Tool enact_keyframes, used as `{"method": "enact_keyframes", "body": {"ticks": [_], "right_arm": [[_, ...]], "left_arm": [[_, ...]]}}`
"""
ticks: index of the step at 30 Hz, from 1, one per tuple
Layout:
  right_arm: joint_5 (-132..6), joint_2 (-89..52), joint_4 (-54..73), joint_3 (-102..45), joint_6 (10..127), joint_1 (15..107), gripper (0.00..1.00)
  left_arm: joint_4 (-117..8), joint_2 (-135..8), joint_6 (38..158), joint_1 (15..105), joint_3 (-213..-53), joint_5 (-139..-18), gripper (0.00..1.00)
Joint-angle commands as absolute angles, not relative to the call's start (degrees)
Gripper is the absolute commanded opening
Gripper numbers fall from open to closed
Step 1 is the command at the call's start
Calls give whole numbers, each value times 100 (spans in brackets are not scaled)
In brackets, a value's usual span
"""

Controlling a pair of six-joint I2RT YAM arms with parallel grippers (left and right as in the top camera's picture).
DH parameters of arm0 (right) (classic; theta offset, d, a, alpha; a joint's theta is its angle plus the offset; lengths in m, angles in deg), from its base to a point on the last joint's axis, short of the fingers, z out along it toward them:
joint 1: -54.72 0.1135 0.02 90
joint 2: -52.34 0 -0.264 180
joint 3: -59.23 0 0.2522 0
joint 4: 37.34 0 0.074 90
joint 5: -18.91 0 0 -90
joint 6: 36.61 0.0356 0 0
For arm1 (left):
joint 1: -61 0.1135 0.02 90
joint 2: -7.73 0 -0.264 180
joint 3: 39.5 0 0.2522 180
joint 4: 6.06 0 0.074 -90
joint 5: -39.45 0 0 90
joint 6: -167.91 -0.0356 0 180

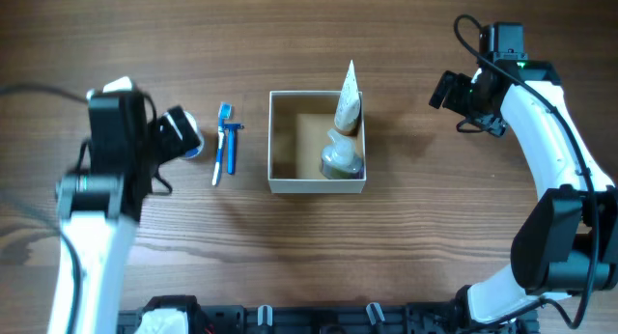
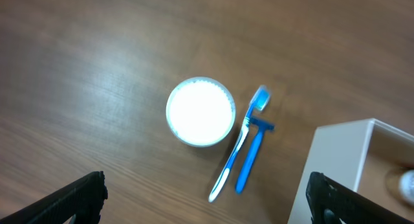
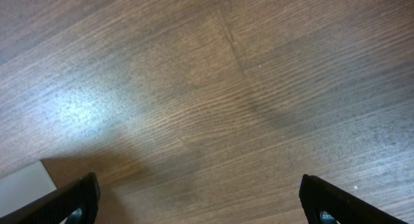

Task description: Pack container

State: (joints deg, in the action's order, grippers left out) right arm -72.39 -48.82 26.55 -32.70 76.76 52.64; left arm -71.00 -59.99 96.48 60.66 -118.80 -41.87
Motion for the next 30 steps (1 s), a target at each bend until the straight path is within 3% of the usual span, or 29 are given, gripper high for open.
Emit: {"method": "enact_keyframes", "body": {"ticks": [1,8,15,23,30], "right_arm": [[-7169,-4956,2644,-3299,7742,5244,100],[-7167,-4956,2633,-3299,7740,5246,100],[-7167,-4956,2631,-3299,7742,5246,100],[-7167,-4956,2631,-3299,7742,5244,100],[-7167,-4956,2631,-3299,7742,5244,100]], "left_arm": [[-7084,-7005,9442,6127,-12642,-4239,100],[-6885,-7986,9464,6466,-12658,-4359,100],[-6750,-8974,9049,6765,-12658,-5568,98],[-6564,-9617,8684,6765,-12658,-5561,98],[-6540,-9798,8695,6765,-12658,-5544,72]]}}
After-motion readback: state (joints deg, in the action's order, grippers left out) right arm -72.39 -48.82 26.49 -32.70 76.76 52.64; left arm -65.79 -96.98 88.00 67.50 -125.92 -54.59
